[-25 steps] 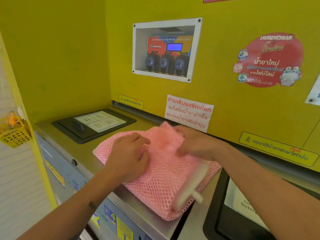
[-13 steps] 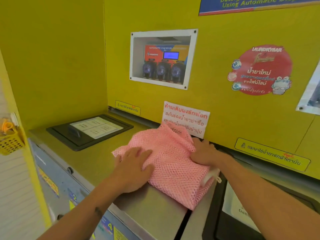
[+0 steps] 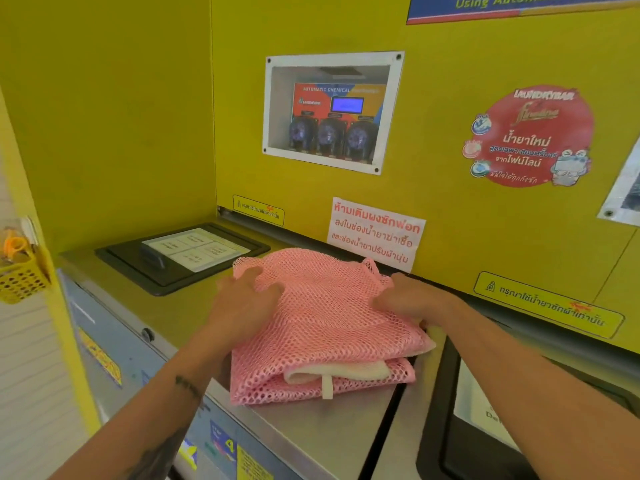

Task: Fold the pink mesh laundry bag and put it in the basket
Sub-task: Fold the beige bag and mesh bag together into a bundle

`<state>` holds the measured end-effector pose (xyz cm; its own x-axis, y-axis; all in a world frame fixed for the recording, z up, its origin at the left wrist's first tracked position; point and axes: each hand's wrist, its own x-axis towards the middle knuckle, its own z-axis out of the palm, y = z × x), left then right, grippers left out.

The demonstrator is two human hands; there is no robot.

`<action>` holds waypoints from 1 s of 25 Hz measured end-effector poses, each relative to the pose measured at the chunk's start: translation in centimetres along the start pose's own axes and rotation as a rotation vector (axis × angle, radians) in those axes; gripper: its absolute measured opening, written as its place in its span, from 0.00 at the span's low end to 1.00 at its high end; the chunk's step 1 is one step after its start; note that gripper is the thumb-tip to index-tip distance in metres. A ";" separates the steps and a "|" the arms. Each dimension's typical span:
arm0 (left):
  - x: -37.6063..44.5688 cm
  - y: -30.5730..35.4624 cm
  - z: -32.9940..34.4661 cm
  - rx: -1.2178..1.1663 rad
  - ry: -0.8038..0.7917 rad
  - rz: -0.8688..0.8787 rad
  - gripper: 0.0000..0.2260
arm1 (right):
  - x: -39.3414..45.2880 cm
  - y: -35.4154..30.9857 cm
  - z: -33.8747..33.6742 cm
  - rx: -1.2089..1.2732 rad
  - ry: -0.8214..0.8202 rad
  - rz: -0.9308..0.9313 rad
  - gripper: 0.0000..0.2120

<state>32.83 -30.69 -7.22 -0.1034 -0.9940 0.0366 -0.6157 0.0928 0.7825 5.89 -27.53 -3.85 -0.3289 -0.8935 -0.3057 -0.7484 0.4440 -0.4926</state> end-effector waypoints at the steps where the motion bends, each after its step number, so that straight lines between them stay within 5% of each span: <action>1: 0.0 0.1 0.0 -0.023 0.006 -0.005 0.29 | -0.2 -0.3 0.4 -0.038 0.002 -0.035 0.24; 5: -0.4 0.5 -0.1 -0.140 0.007 -0.012 0.34 | -2.1 -2.3 2.1 0.022 -0.004 -0.116 0.13; 8: -1.2 0.3 -1.0 -0.265 0.001 -0.060 0.38 | -3.8 -3.2 2.8 0.225 -0.047 -0.185 0.38; 13: -3.3 -0.6 -2.7 -0.326 -0.107 -0.130 0.35 | -5.6 -3.2 3.9 0.278 -0.122 -0.257 0.47; 21: -13.3 -1.8 -1.9 -0.211 0.277 -0.058 0.29 | -10.5 -1.6 6.8 0.390 -0.231 -0.613 0.47; 25: -18.9 -3.4 -1.1 -0.615 0.462 -0.222 0.24 | -14.3 -0.6 7.4 0.352 -0.250 -0.718 0.43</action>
<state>37.70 -12.32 -9.85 0.3875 -0.9218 -0.0117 -0.0292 -0.0250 0.9993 15.28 -14.47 -5.20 0.3276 -0.9444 0.0281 -0.4899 -0.1952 -0.8496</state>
